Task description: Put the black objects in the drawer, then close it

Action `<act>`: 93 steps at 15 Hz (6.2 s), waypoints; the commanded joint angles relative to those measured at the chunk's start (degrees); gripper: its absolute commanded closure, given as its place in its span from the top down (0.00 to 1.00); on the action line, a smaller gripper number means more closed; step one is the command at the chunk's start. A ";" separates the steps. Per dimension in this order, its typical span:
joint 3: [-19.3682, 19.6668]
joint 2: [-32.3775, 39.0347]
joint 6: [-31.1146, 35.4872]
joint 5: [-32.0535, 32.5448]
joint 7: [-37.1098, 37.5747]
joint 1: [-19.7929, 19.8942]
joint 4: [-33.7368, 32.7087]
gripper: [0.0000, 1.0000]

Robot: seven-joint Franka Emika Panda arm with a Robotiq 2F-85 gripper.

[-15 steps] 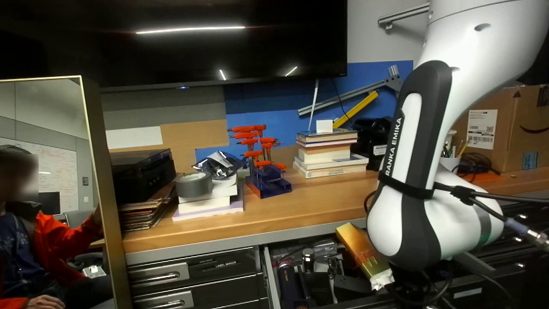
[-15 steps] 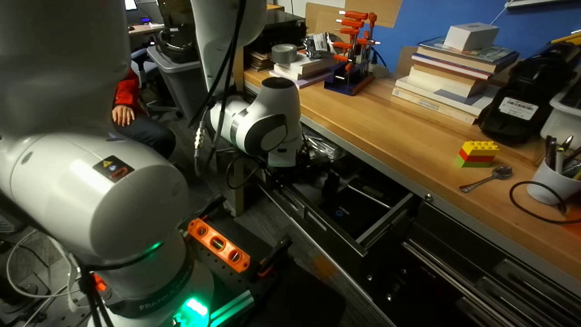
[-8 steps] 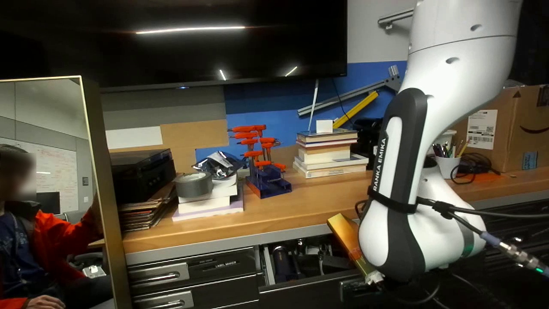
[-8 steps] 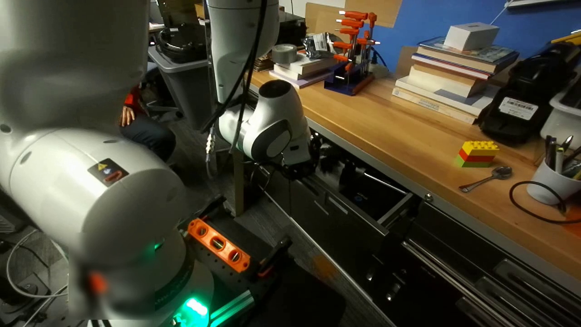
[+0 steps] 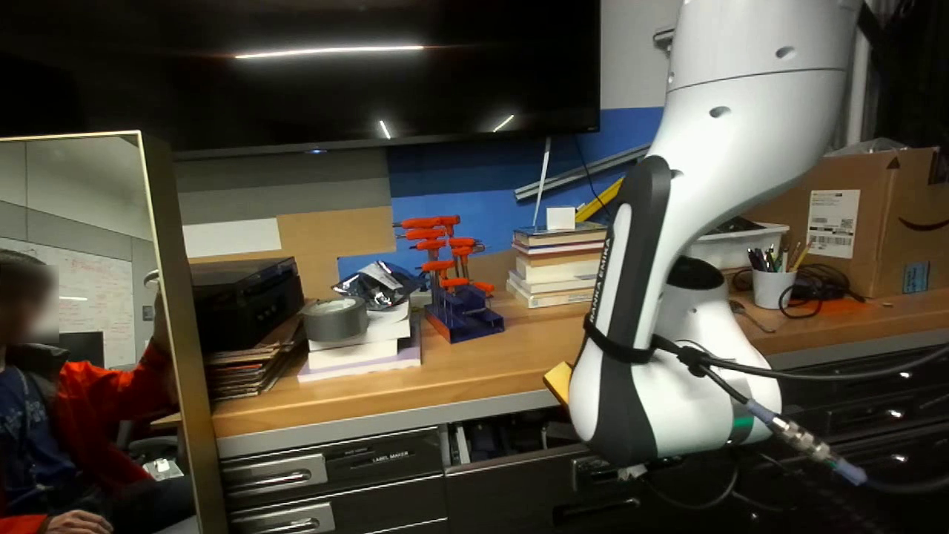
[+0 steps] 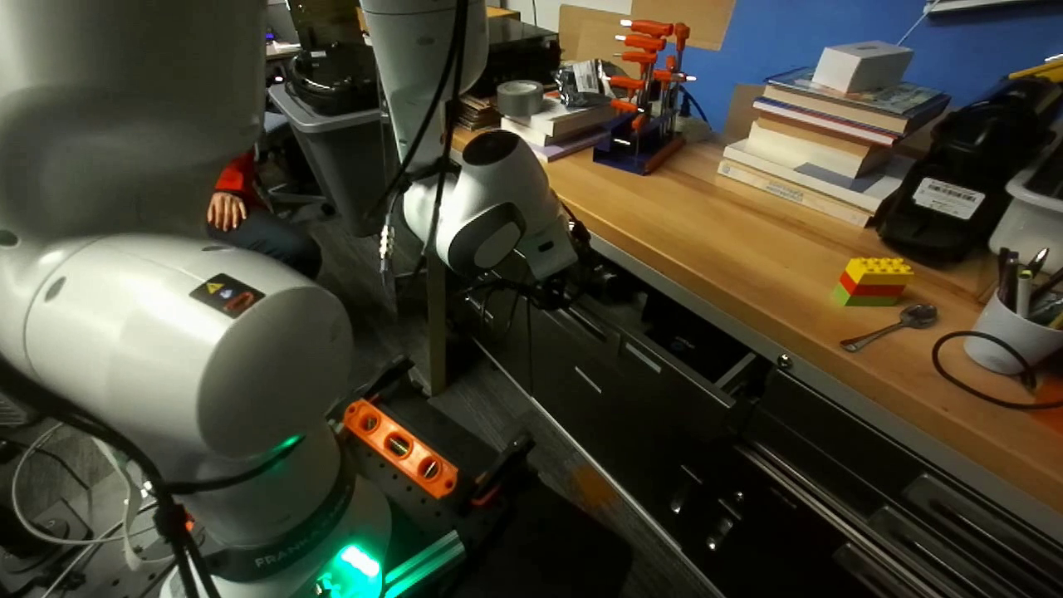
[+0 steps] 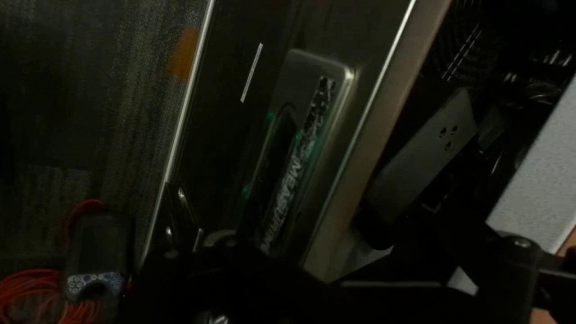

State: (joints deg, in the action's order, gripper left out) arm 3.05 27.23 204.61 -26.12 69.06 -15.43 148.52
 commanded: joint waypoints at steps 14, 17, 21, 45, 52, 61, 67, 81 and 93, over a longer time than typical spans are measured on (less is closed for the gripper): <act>33.04 10.92 -8.26 -70.36 -33.60 -47.23 0.12 1.00; 21.68 7.39 -4.44 -81.31 -46.21 -33.53 0.48 1.00; 7.33 4.32 -3.63 -89.06 -60.99 -18.36 -0.87 1.00; -34.63 20.83 13.94 -105.16 -112.65 24.57 -43.75 1.00; -20.21 20.03 1.81 -88.73 -85.34 7.73 -43.75 1.00; -15.52 18.69 -2.14 -78.49 -72.49 2.67 -37.86 1.00; -23.37 5.81 -14.60 -80.21 -88.23 16.62 -18.19 1.00; 3.79 -5.56 -66.13 -17.44 -93.32 30.32 -11.36 1.00; 3.88 -31.22 -101.43 19.25 -83.97 24.46 -20.01 1.00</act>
State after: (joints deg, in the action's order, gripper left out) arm 7.87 5.22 105.47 -10.66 -16.37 11.09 124.20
